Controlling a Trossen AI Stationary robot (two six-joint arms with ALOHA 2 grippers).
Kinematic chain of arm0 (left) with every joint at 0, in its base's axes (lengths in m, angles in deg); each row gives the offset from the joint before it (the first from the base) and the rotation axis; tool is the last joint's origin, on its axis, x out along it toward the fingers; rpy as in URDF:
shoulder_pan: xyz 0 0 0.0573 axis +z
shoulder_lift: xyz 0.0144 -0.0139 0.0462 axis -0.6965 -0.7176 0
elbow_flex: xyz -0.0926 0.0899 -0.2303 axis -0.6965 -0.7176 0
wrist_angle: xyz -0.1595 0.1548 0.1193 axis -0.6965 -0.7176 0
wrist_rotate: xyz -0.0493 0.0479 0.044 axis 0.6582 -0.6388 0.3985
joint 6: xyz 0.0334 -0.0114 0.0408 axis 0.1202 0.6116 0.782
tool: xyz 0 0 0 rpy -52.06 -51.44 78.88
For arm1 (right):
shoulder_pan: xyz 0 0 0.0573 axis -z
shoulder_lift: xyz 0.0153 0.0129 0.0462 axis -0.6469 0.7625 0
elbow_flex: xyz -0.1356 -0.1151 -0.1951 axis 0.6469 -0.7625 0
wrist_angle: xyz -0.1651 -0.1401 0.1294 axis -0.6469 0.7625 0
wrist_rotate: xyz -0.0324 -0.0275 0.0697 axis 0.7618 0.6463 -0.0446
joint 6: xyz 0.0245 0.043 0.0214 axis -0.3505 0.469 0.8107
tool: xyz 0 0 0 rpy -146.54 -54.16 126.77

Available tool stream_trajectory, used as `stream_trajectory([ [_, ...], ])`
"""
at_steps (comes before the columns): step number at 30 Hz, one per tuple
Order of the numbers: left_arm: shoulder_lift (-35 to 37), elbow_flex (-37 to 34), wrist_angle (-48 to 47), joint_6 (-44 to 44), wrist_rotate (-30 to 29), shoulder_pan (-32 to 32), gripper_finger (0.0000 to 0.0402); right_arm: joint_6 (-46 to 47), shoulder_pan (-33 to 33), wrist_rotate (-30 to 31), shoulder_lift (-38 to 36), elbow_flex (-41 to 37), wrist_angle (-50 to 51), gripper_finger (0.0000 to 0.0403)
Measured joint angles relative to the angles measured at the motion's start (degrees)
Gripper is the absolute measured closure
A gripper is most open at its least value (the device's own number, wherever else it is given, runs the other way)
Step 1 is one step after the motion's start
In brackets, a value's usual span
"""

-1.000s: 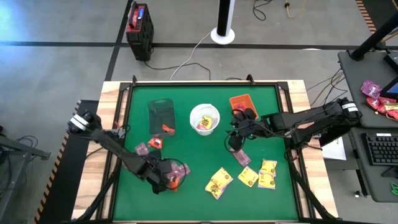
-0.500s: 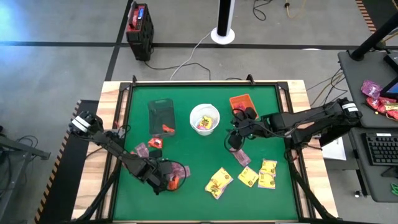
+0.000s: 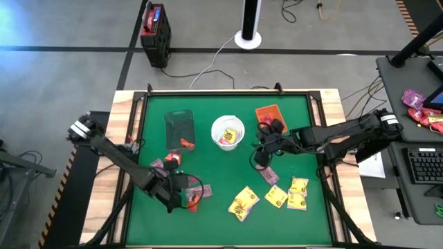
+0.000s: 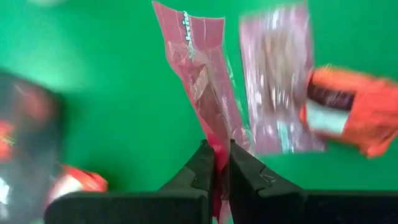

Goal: Sort candy by brand, put in halloween buckets
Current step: Put the red candy into the orange bin

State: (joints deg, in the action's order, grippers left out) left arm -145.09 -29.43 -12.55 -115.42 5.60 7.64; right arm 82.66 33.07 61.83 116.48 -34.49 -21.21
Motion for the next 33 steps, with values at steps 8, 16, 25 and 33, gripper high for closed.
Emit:
stream_trajectory([
  [8, 13.4, 0.0, 0.3, 13.9, -17.1, 1.6, 0.0397, -18.6, 0.1, -6.2, 0.0, -0.1, -13.8, 0.0207],
  [16, 19.9, 0.0, 12.0, 31.5, -22.6, 9.8, 0.0398, -33.3, 1.7, -16.5, 4.9, -0.9, -39.7, 0.0206],
  [25, 20.2, -0.3, 25.3, 45.2, -13.6, 15.3, 0.0398, -34.4, 4.0, -25.0, 15.3, -1.0, -62.6, 0.0207],
  [33, 17.1, -0.5, 29.6, 46.5, -13.5, 15.2, 0.0398, -30.0, 5.8, -27.1, 21.2, -1.0, -72.2, 0.0219],
])
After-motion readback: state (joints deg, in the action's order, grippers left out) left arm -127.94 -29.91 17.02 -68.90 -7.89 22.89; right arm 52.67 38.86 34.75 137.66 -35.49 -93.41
